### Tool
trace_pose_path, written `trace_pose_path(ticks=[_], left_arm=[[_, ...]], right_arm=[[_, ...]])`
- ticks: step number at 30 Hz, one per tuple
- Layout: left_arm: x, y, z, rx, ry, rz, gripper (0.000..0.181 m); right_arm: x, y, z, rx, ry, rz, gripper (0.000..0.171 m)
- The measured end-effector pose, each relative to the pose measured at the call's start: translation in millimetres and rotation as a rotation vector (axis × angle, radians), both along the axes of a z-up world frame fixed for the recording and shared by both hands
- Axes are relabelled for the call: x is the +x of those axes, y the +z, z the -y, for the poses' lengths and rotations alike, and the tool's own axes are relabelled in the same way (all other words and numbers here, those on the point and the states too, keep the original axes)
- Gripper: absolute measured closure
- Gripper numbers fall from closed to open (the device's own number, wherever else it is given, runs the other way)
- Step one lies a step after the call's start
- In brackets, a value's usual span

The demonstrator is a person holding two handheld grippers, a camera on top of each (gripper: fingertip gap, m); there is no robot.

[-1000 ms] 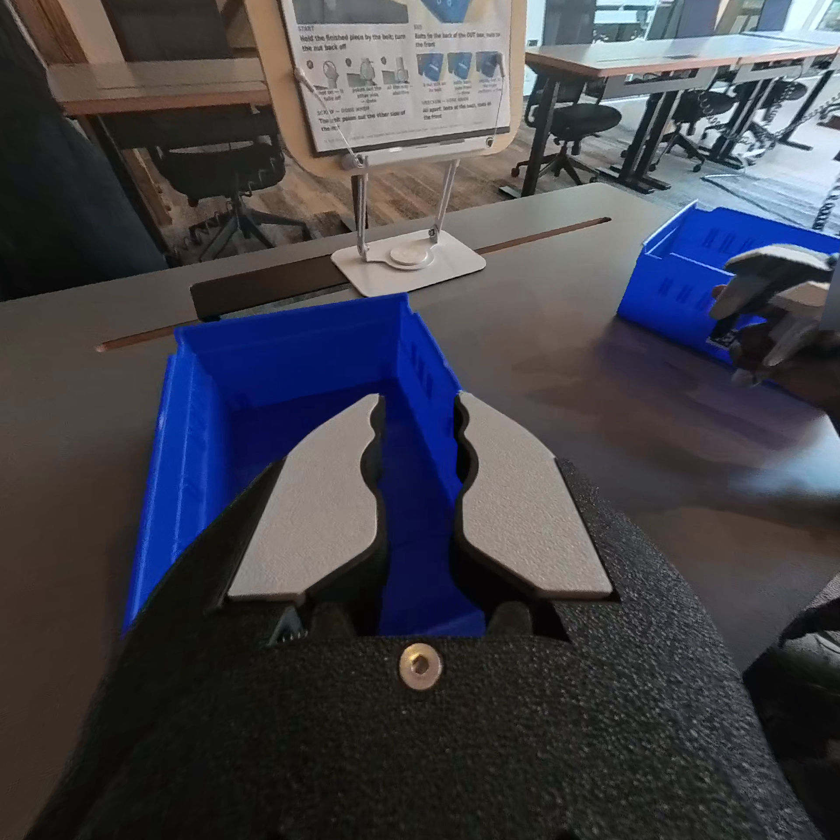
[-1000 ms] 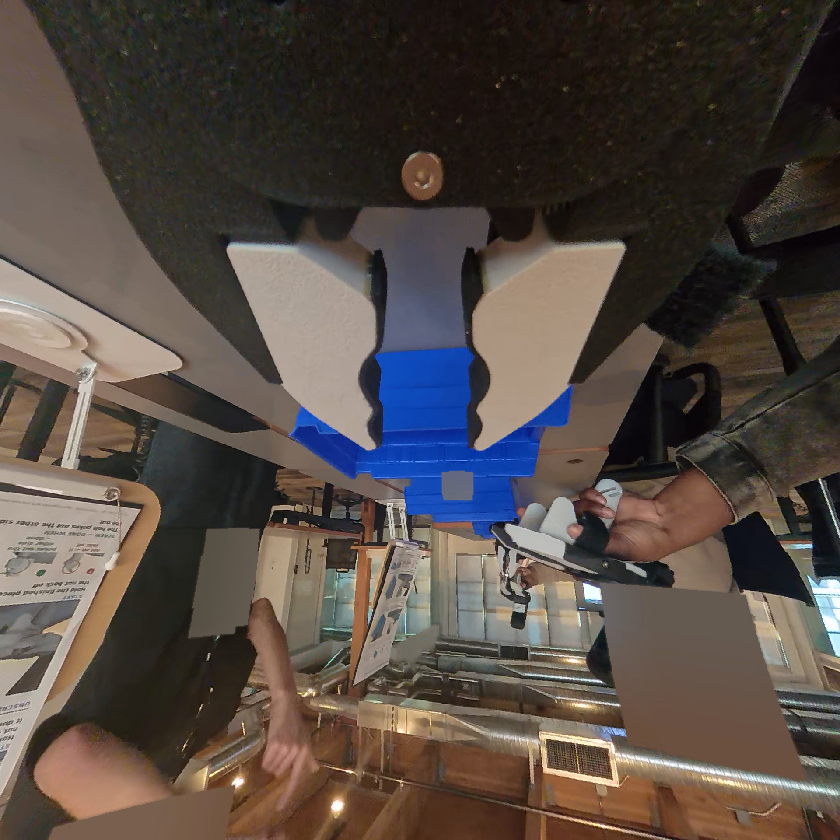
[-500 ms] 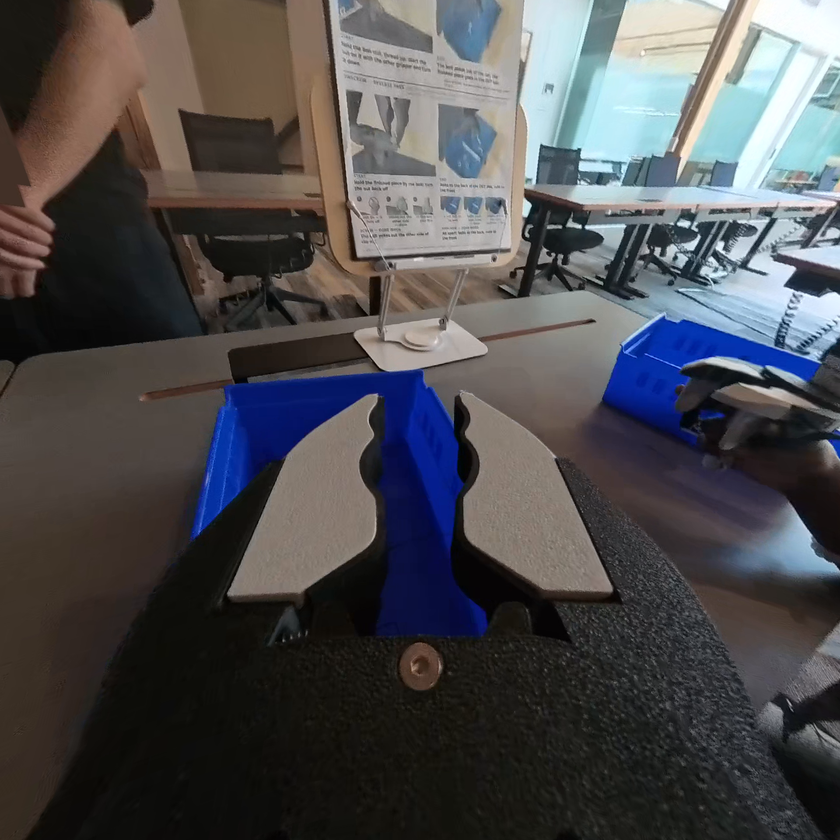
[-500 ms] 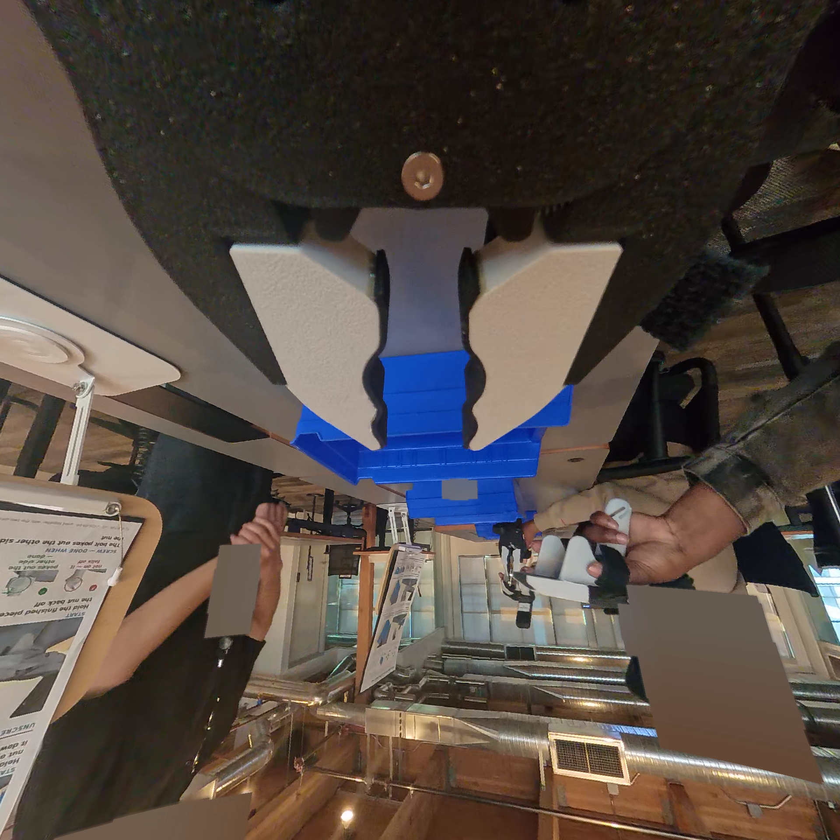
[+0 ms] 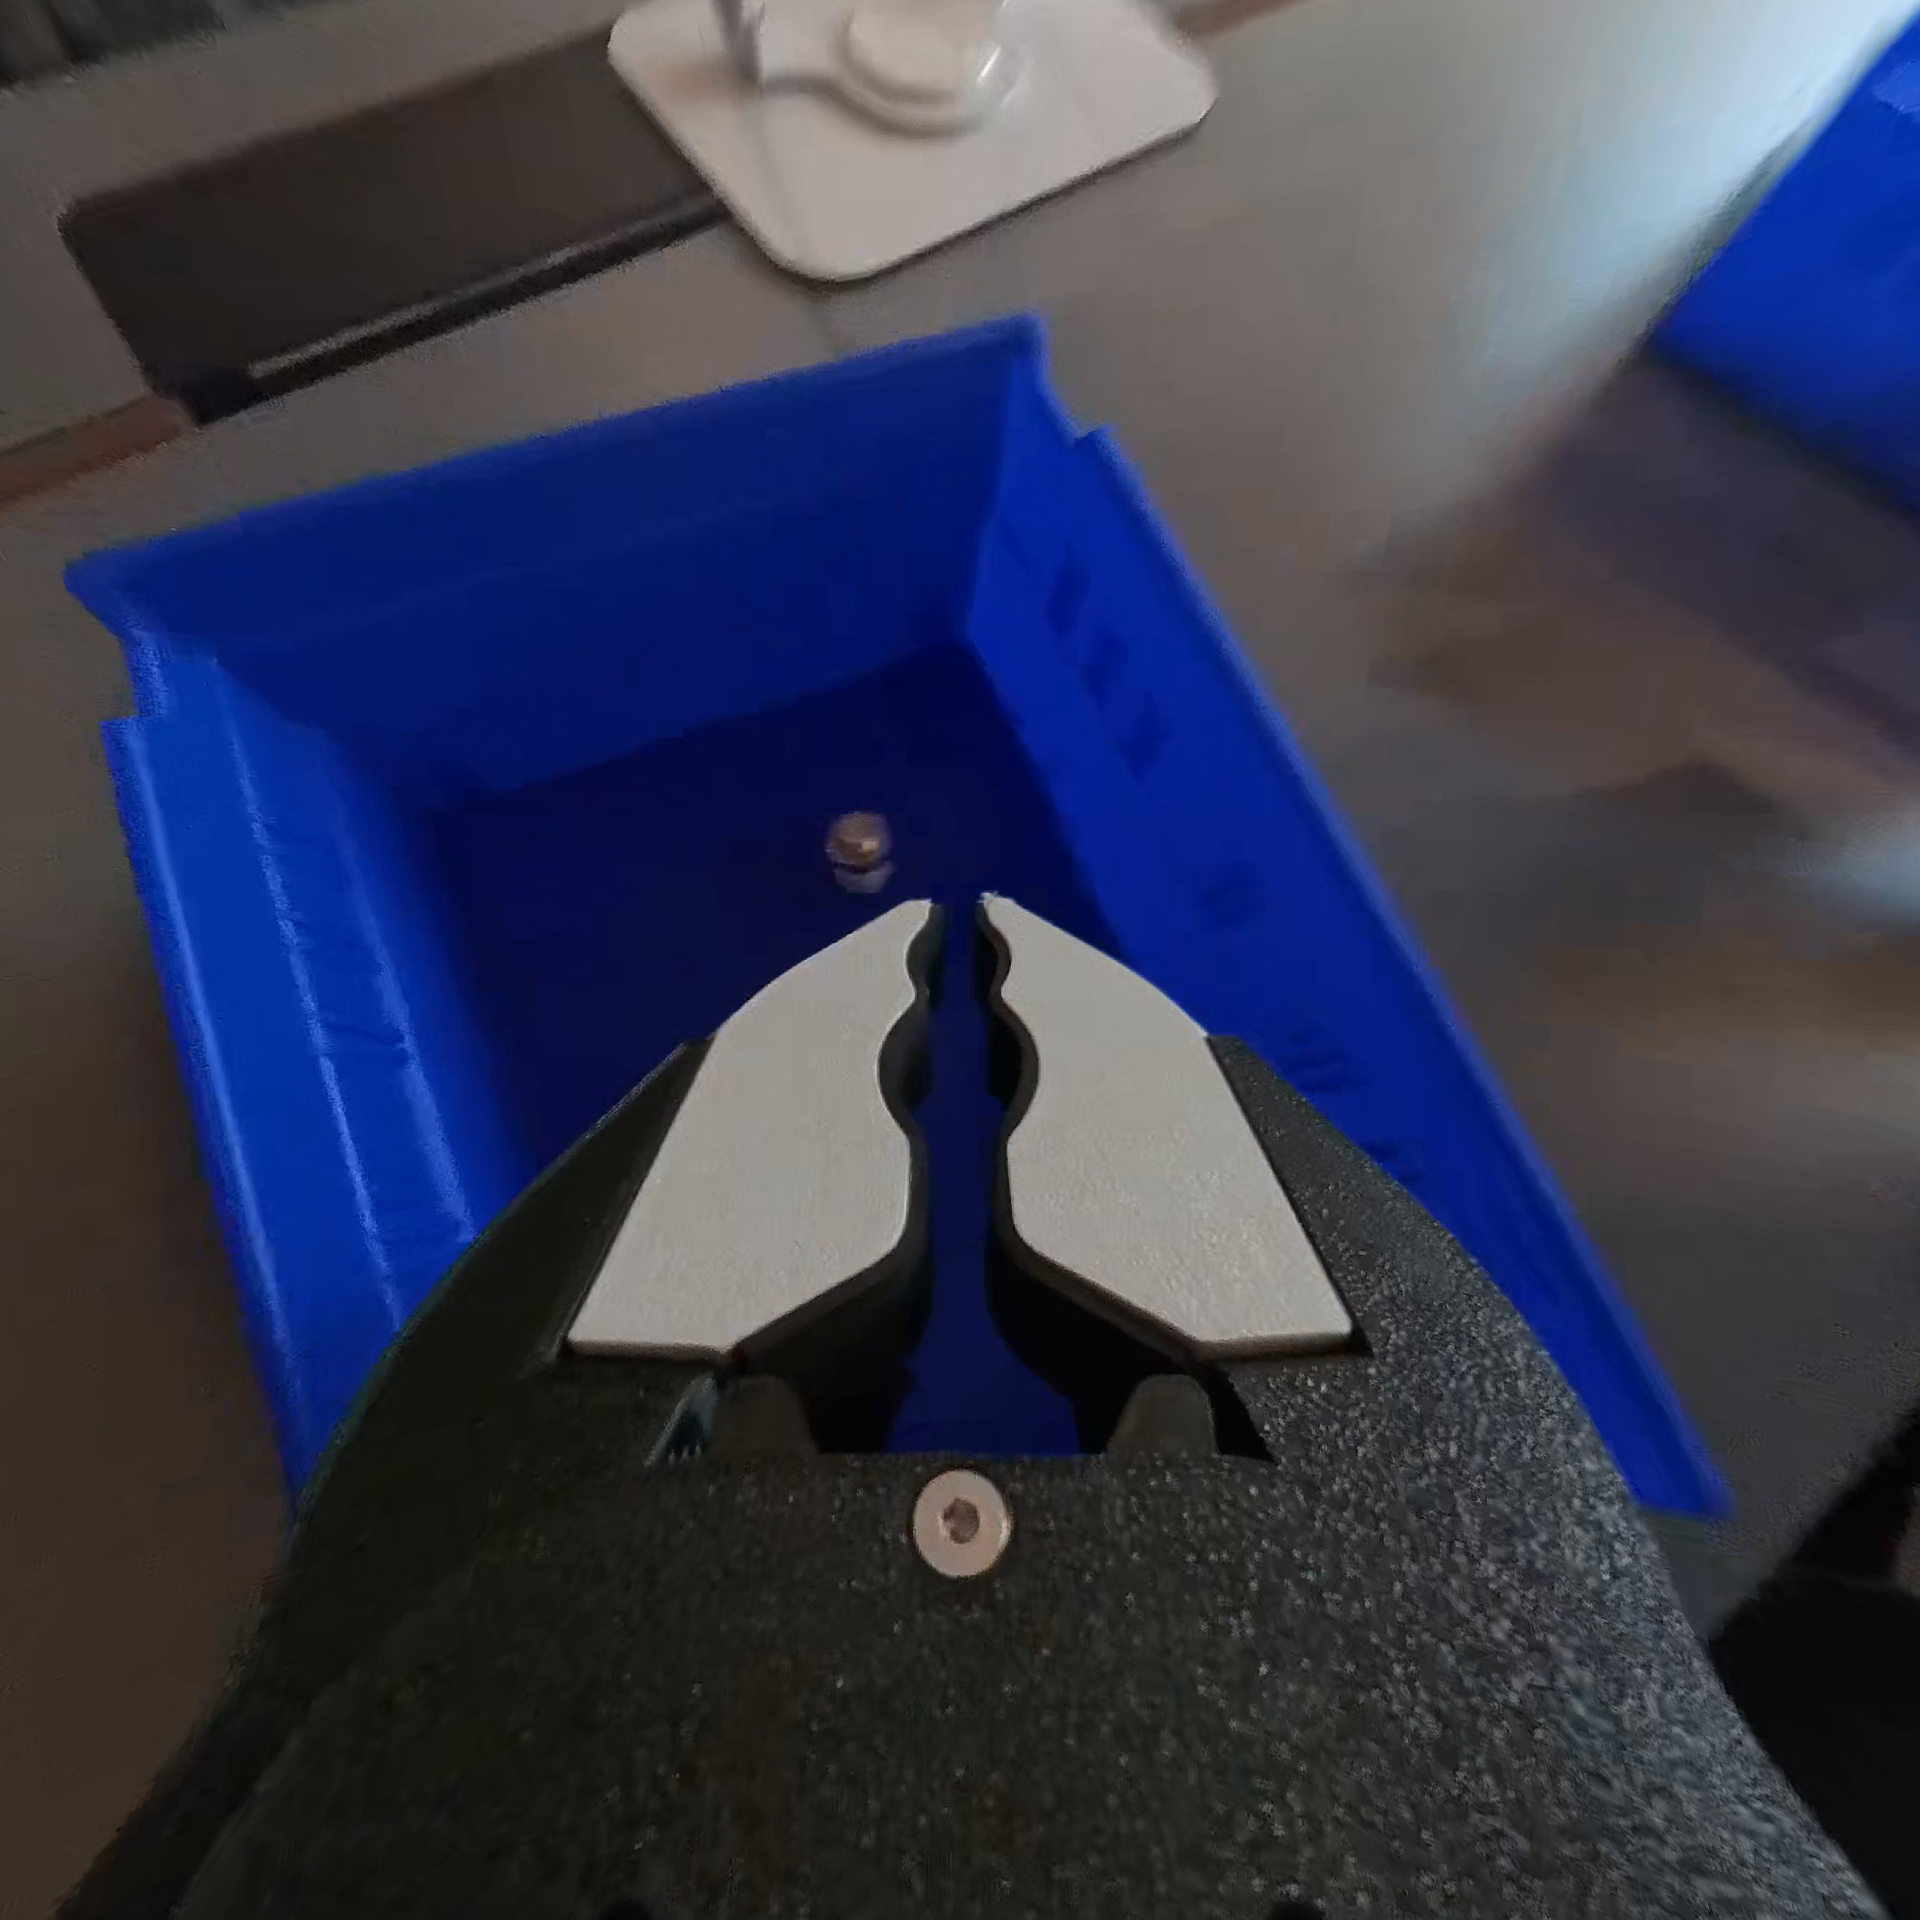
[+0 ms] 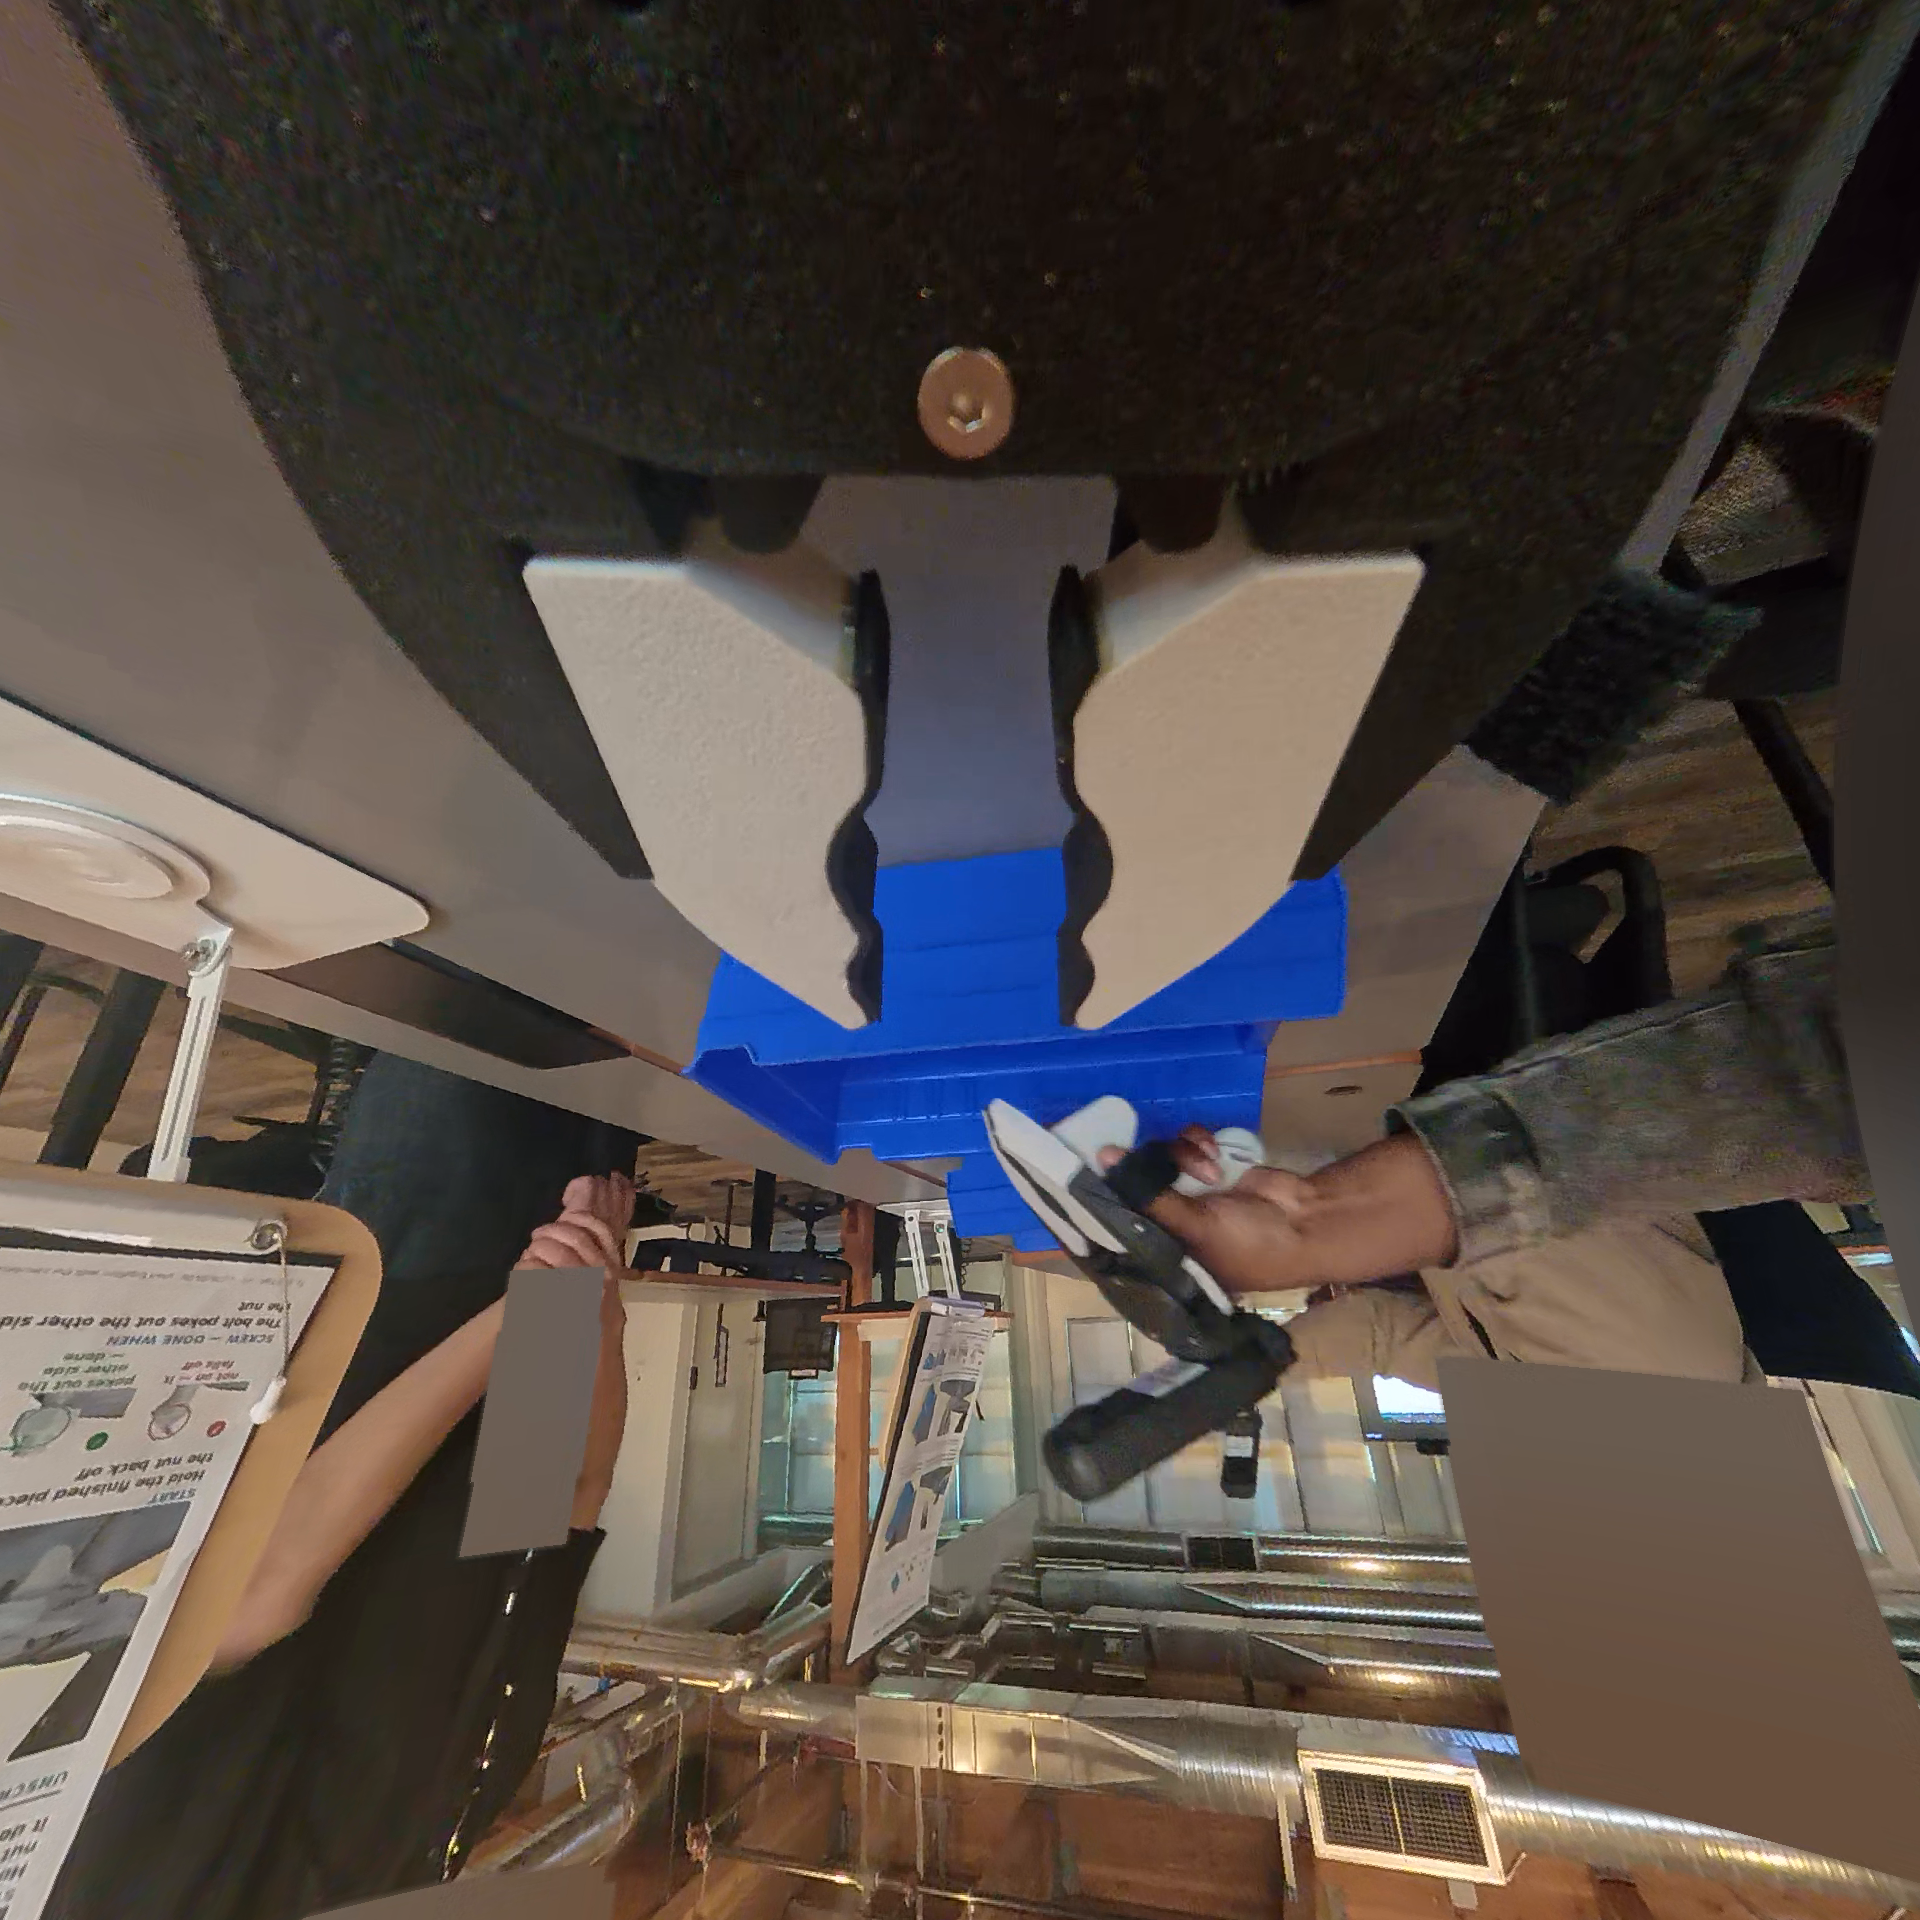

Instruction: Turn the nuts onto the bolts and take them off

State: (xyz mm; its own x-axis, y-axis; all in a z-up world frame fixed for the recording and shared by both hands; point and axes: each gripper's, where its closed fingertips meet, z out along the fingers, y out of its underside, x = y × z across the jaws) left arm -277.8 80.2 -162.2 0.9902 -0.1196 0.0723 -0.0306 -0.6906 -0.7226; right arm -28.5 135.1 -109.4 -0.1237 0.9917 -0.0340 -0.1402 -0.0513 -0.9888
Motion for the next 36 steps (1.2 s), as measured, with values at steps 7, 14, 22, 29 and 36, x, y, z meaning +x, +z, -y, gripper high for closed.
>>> trace_pose_path(ticks=[7, 14, 22, 29, 36], left_arm=[[-7, -48, -20, -0.147, -0.224, -0.168, 0.158], [-18, -85, -30, -0.186, -0.081, -0.141, 0.14], [-13, -104, -38, -0.205, -0.162, -0.121, 0.155], [-14, -104, -36, -0.221, -0.18, -0.128, 0.164], [-4, -57, -34, -0.056, -0.16, -0.048, 0.165]], right_arm=[[-2, -8, -7, -0.01, -0.015, 0.04, 0.138], [3, -2, -8, -0.029, -0.009, 0.007, 0.139], [9, 9, -10, -0.079, 0.005, -0.051, 0.139], [12, 13, -10, -0.072, 0.0, -0.066, 0.139], [4, 3, -2, -0.046, 0.033, -0.005, 0.14]])
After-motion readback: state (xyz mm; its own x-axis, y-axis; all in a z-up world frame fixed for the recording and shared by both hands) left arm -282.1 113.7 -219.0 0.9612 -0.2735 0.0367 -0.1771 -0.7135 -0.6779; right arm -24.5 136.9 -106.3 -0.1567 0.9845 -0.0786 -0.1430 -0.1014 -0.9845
